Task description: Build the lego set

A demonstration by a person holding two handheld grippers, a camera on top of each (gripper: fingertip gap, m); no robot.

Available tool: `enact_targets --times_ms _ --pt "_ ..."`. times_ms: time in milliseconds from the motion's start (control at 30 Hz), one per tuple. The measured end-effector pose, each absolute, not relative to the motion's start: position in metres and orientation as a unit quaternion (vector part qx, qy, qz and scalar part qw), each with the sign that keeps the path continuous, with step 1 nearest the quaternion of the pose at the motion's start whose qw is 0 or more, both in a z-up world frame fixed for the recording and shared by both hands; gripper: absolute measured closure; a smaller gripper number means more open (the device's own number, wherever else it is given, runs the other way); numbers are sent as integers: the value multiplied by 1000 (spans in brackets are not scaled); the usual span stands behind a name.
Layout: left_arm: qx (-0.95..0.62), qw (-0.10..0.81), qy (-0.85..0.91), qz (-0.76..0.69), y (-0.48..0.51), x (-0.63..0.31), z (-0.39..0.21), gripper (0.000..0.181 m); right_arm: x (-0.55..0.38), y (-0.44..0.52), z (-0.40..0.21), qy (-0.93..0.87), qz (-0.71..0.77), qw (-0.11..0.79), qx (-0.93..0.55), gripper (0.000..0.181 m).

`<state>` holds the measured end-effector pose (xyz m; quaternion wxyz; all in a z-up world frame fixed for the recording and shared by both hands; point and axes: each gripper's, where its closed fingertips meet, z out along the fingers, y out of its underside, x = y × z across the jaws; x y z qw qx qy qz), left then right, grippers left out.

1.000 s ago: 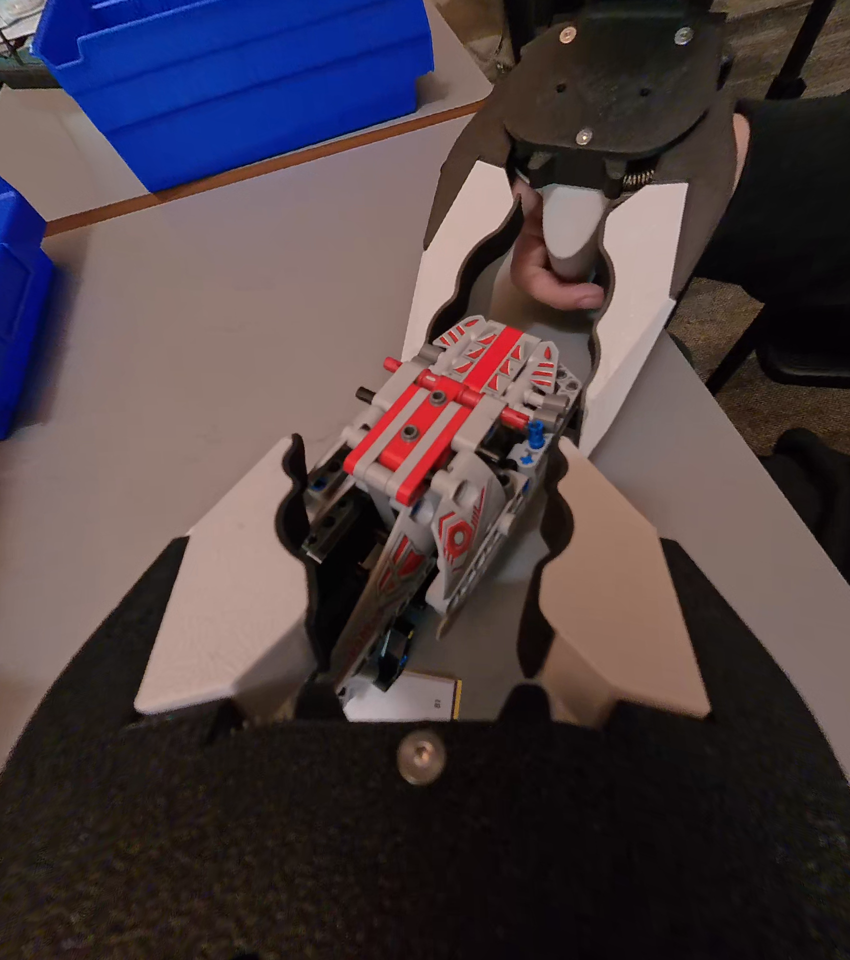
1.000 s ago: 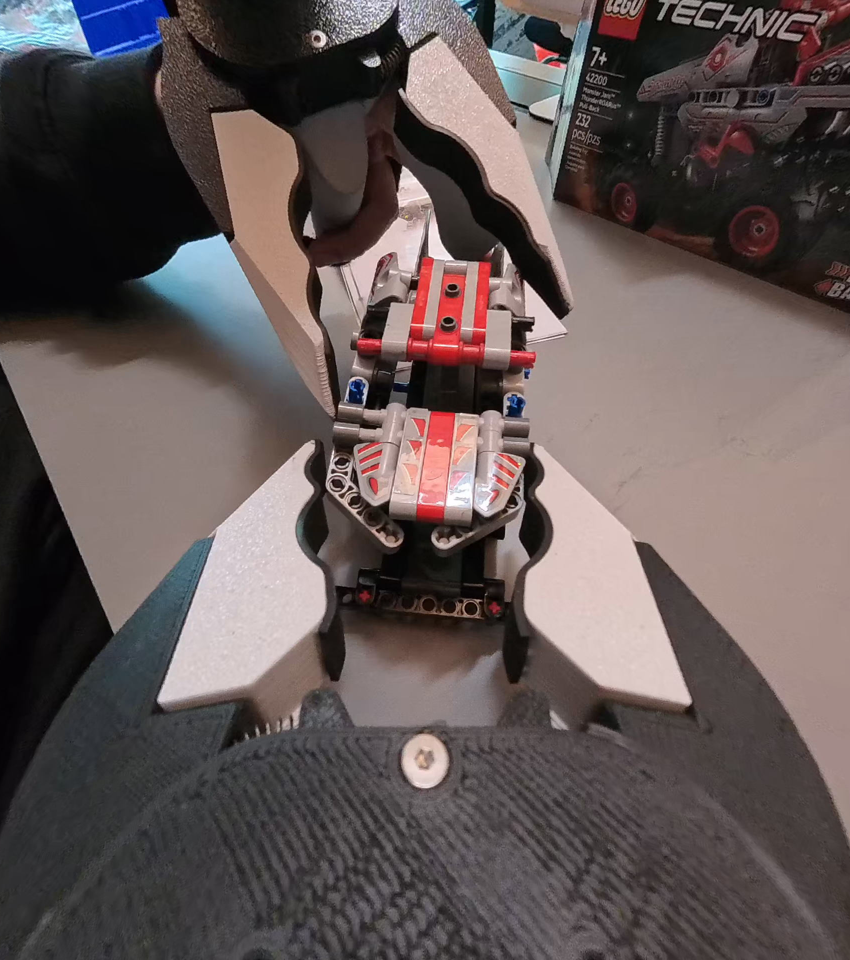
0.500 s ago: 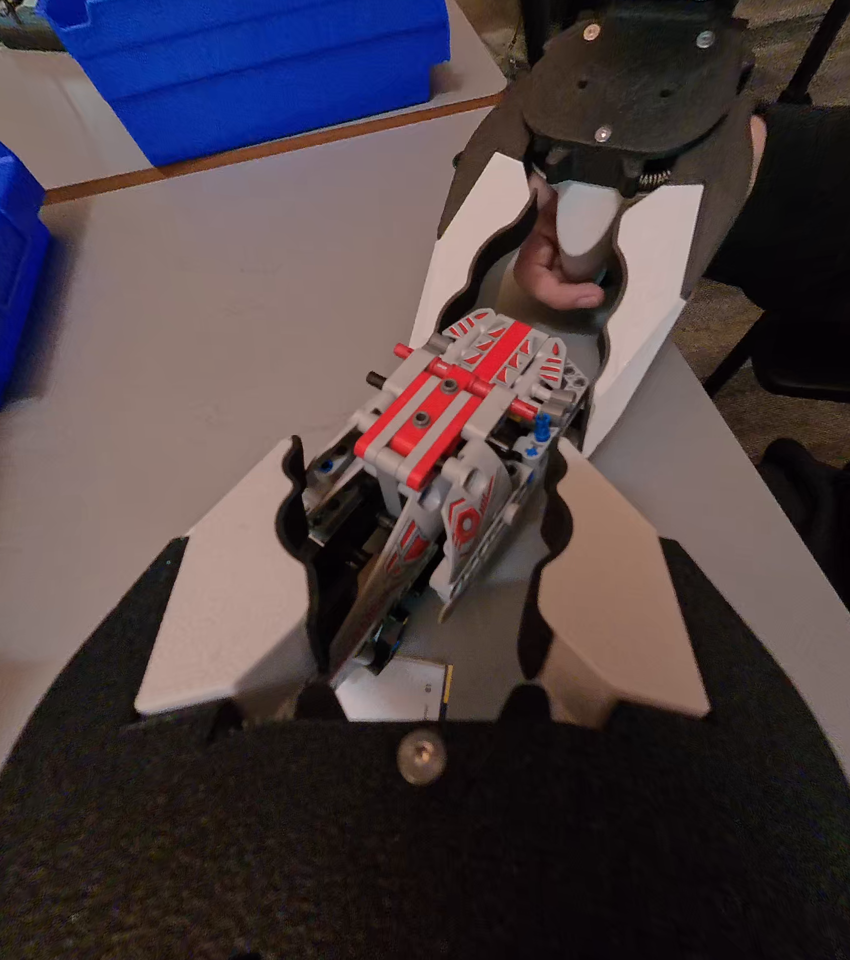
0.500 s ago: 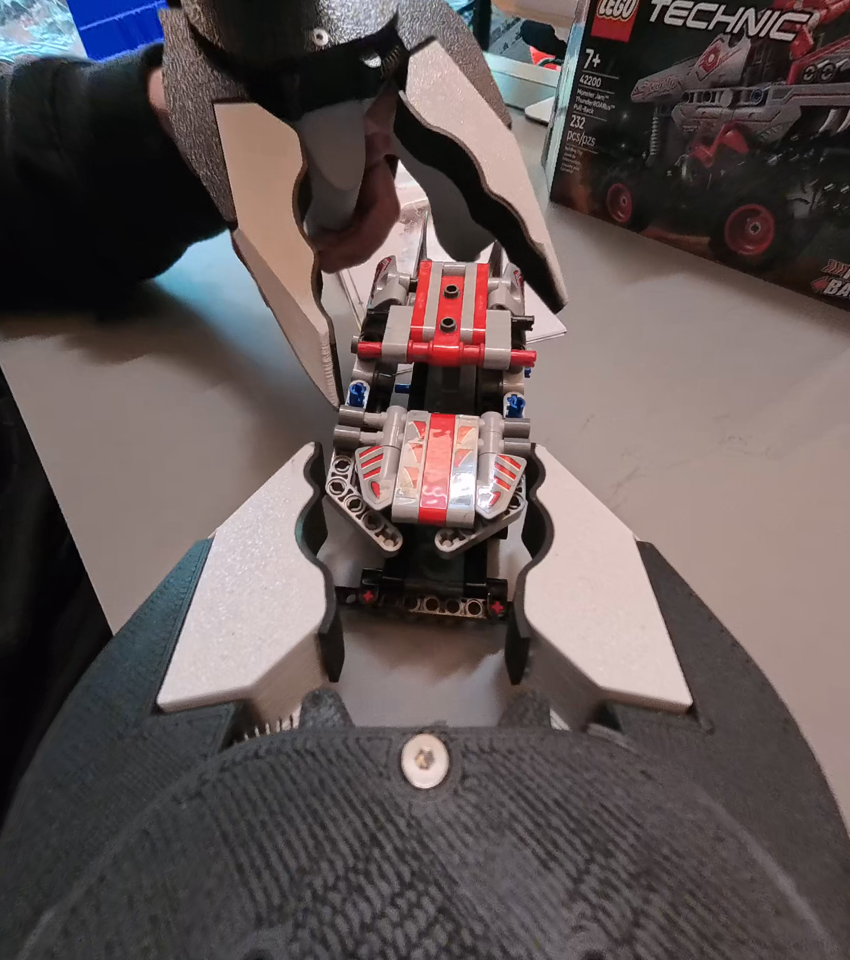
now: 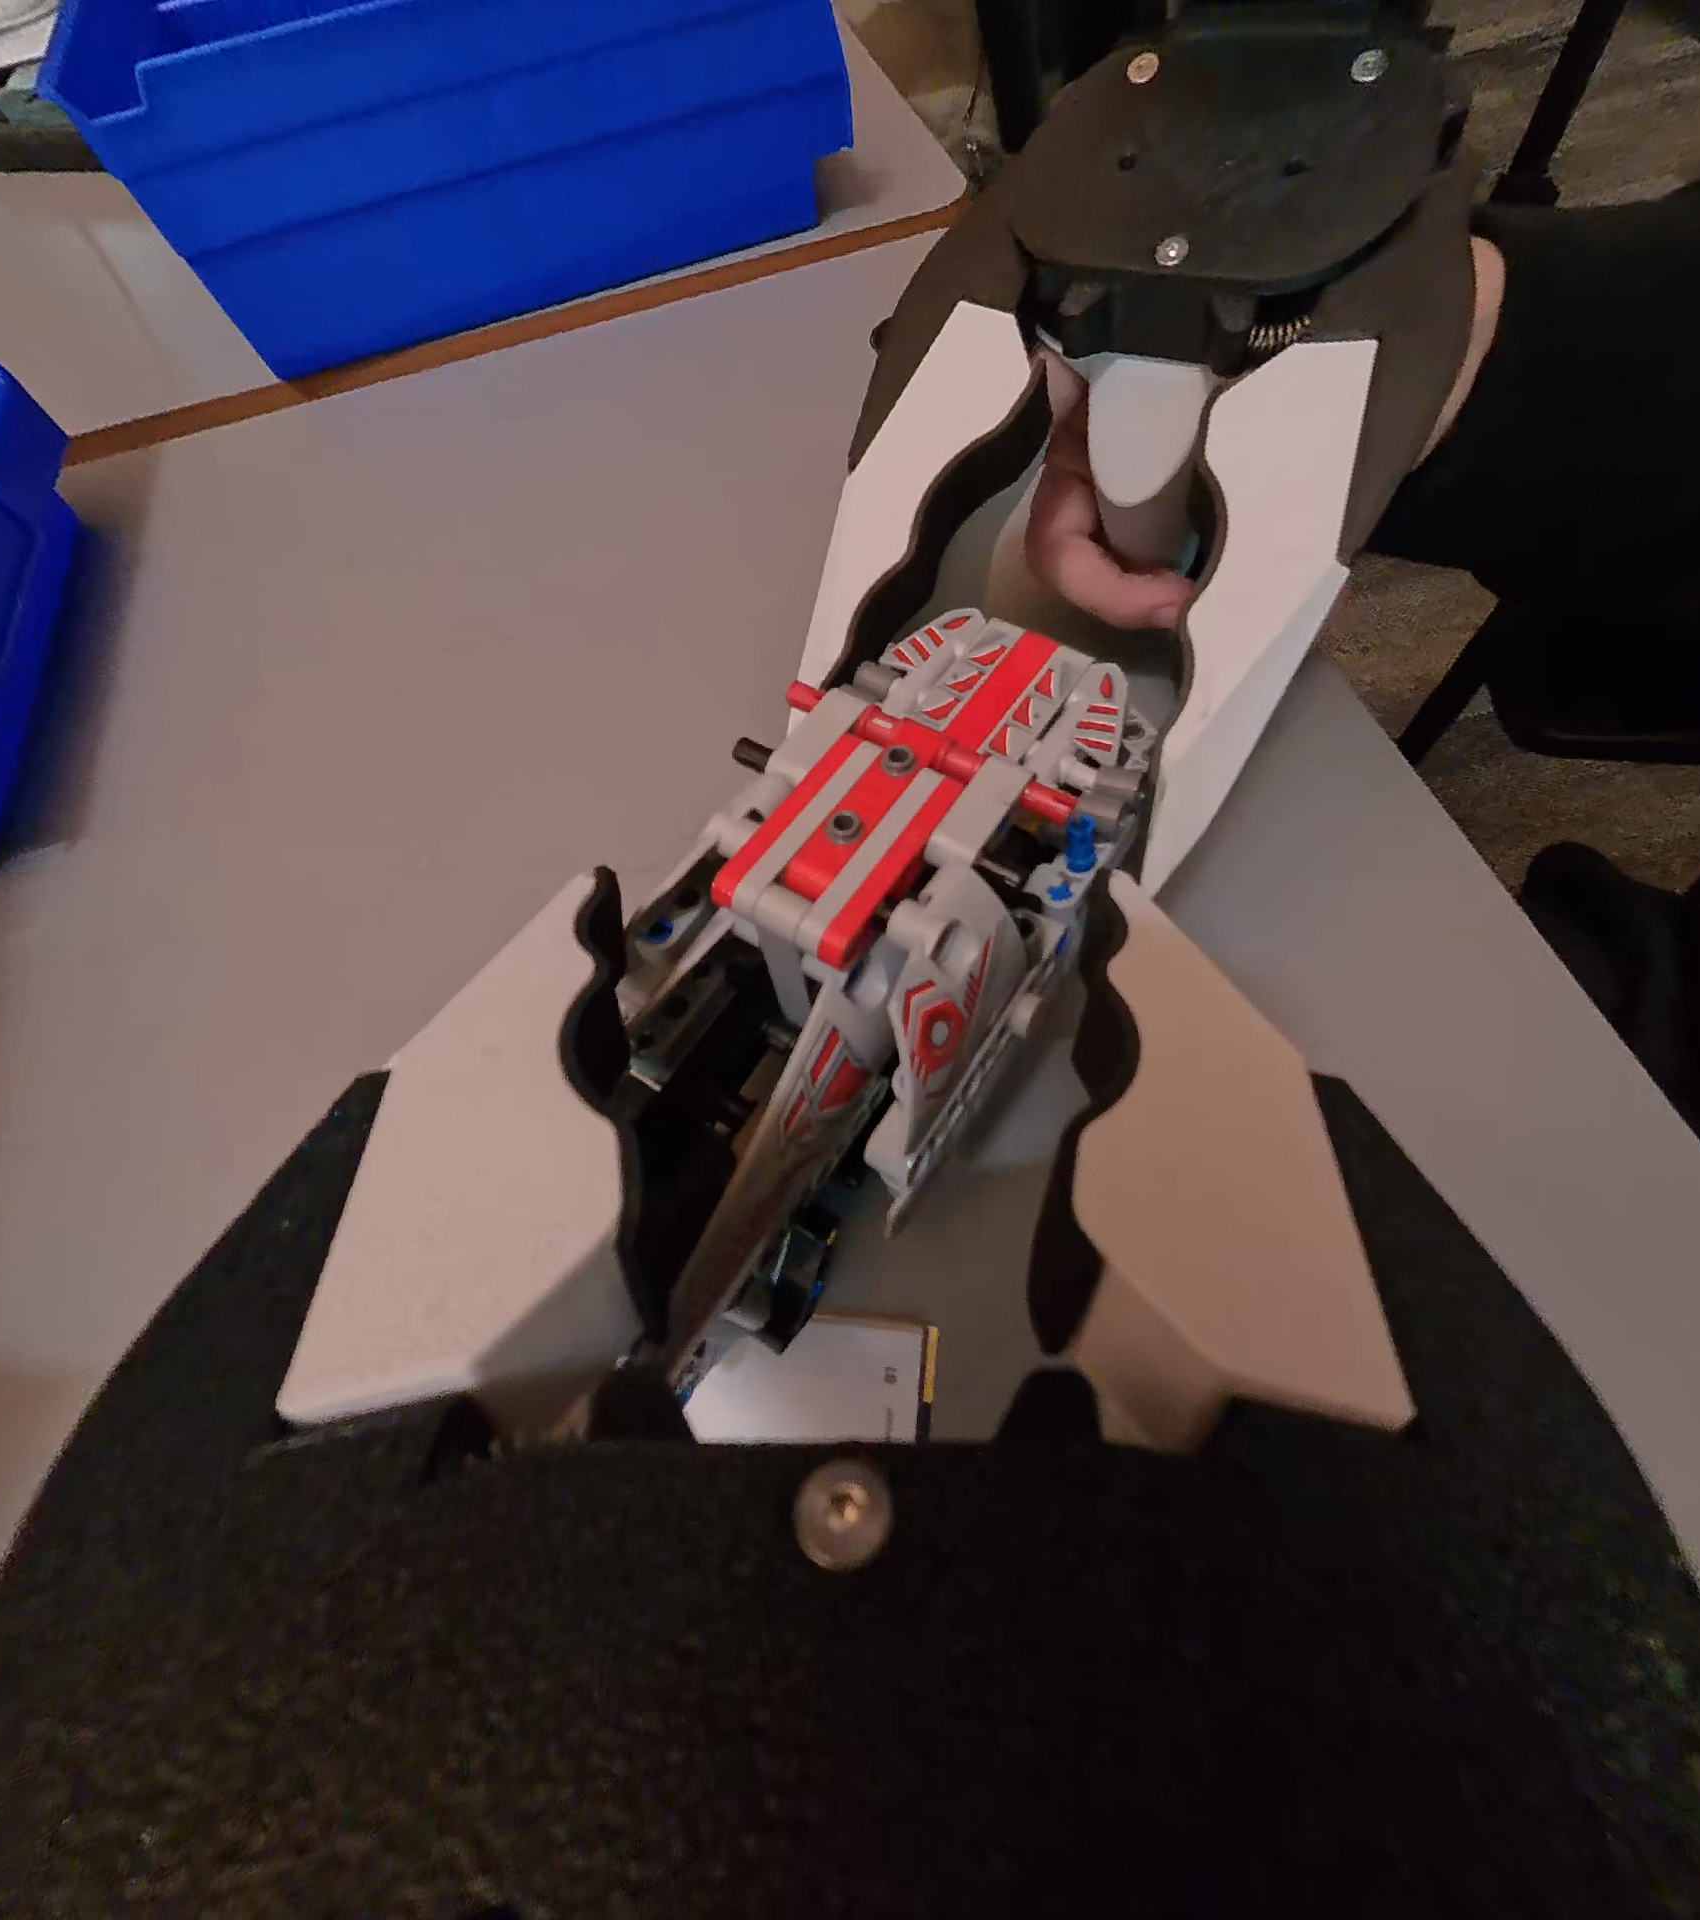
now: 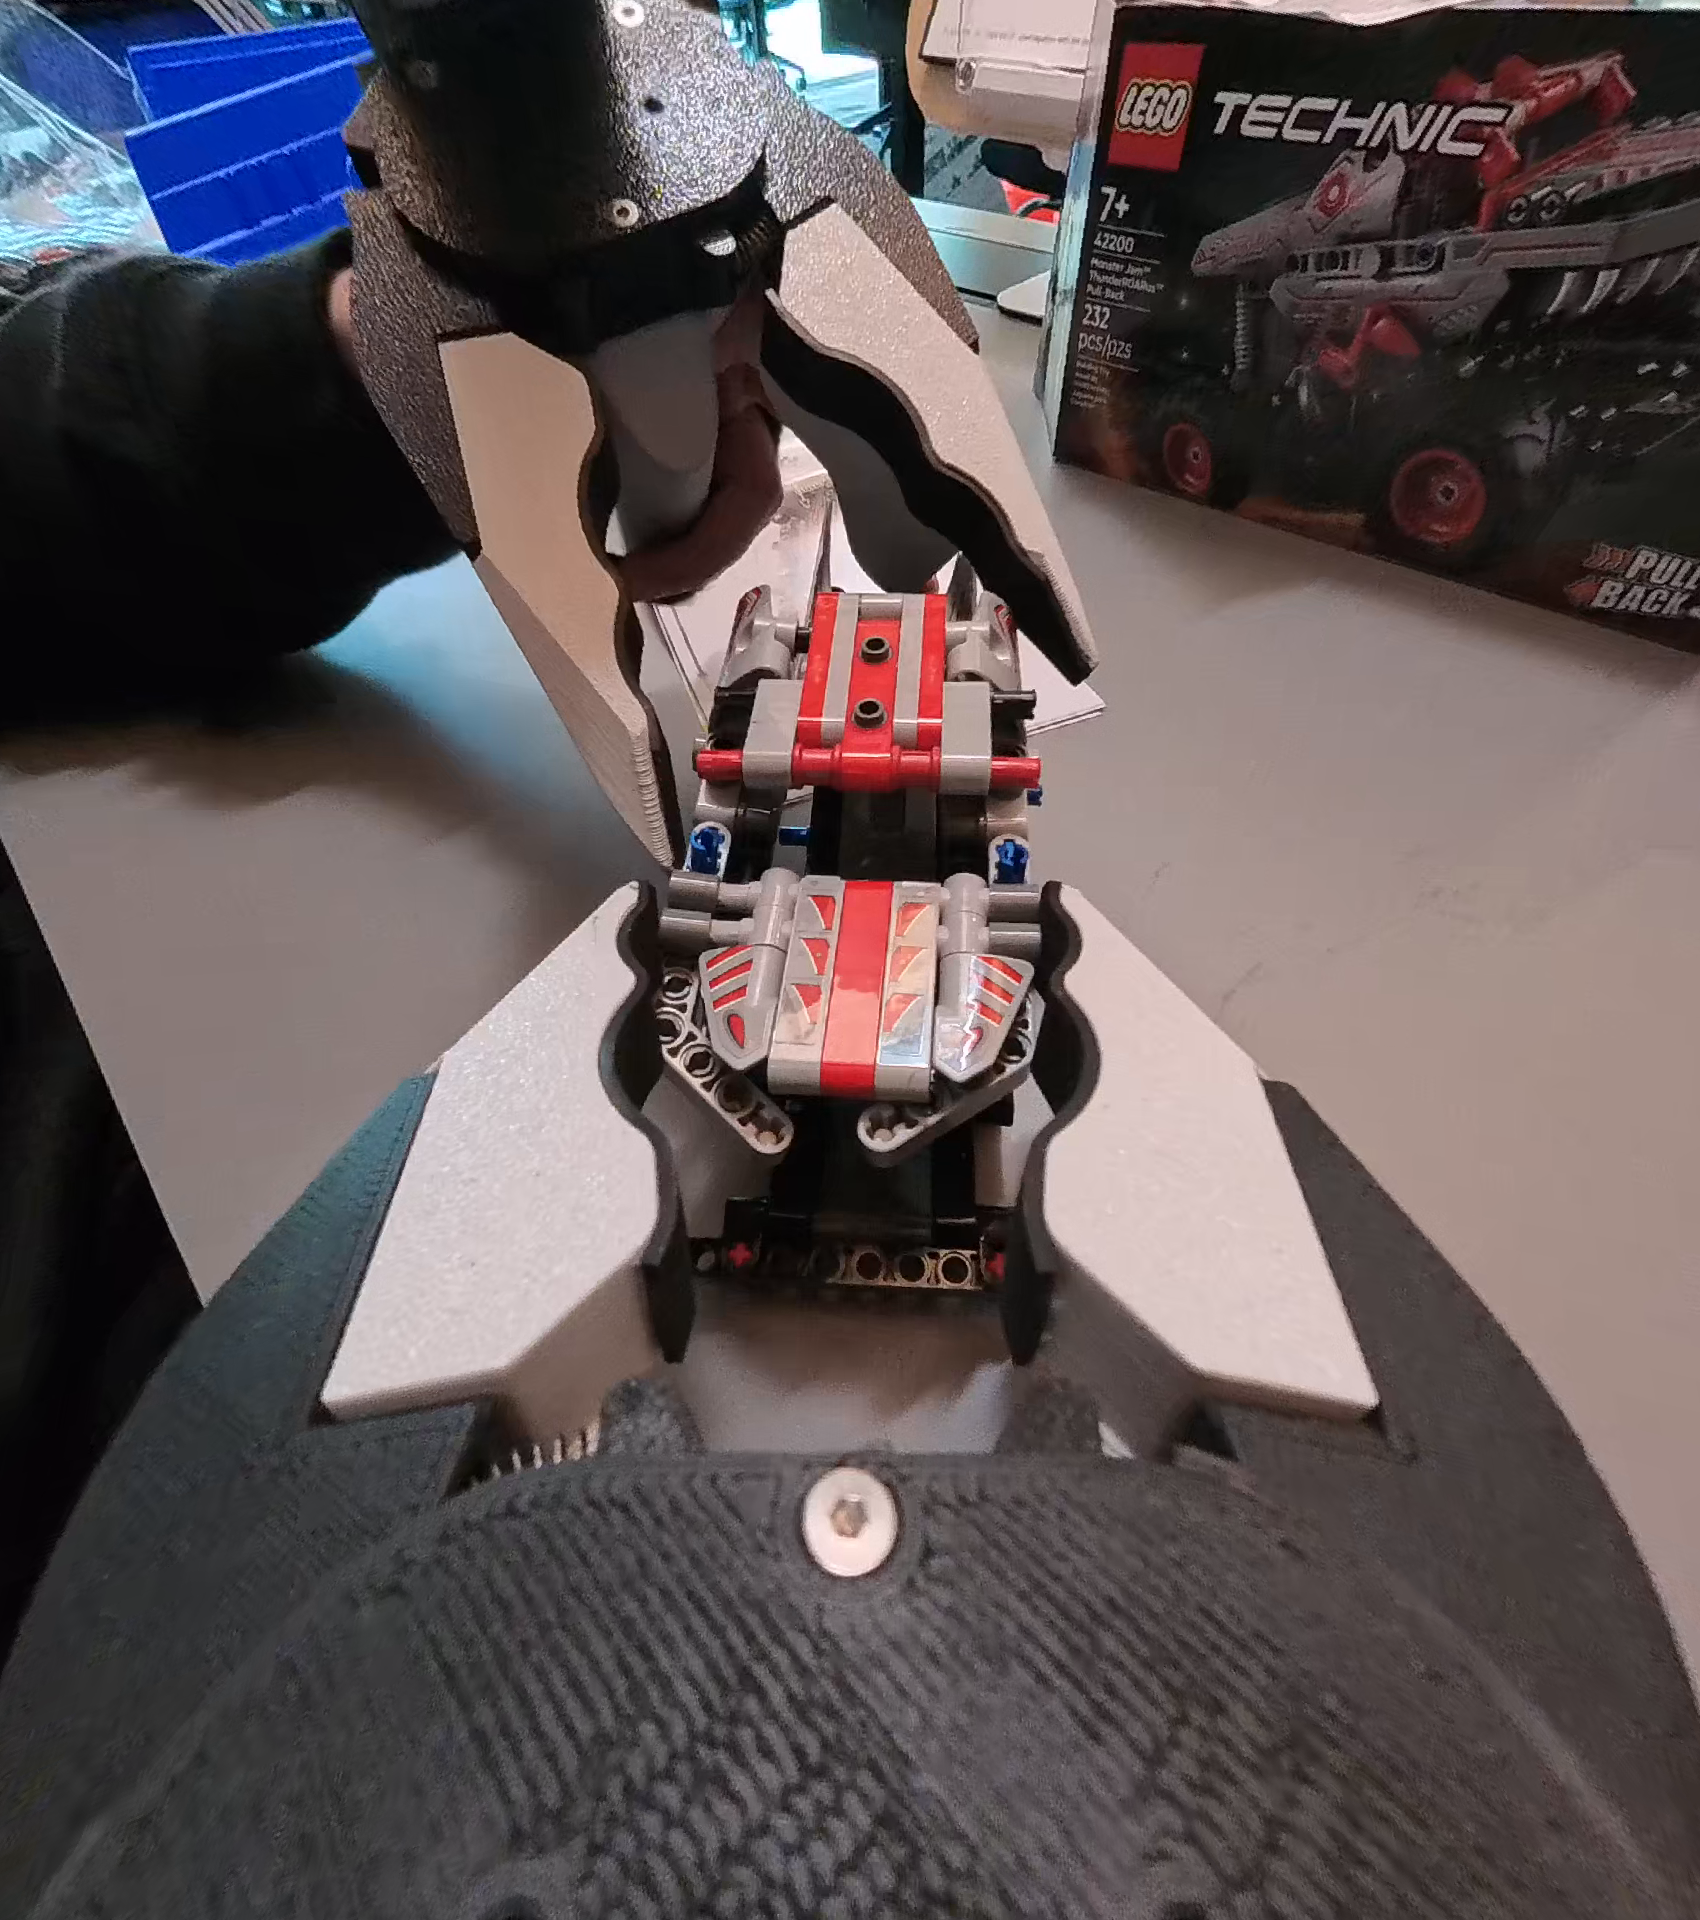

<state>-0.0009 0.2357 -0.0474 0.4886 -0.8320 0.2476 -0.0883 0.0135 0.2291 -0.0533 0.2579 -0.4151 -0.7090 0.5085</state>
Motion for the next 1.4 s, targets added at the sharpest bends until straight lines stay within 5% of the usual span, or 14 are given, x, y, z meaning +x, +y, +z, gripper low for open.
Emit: enact_targets --times_ms 400,500,700,933,1400 --pt "-832 486 248 -95 237 0 -47 94 14 229 -52 -705 512 257 -417 109" --pt "-831 483 258 -99 235 1 -47 94 24 241 -55 -742 449 293 -402 90" --pt "-822 476 288 -119 236 0 -47 95 49 226 -30 -840 364 298 -269 125" --pt "-812 474 313 -130 239 1 -47 95 34 215 -48 -863 380 206 -260 131" --pt "-801 485 329 -123 238 1 -47 96 30 212 -49 -845 434 169 -262 146"
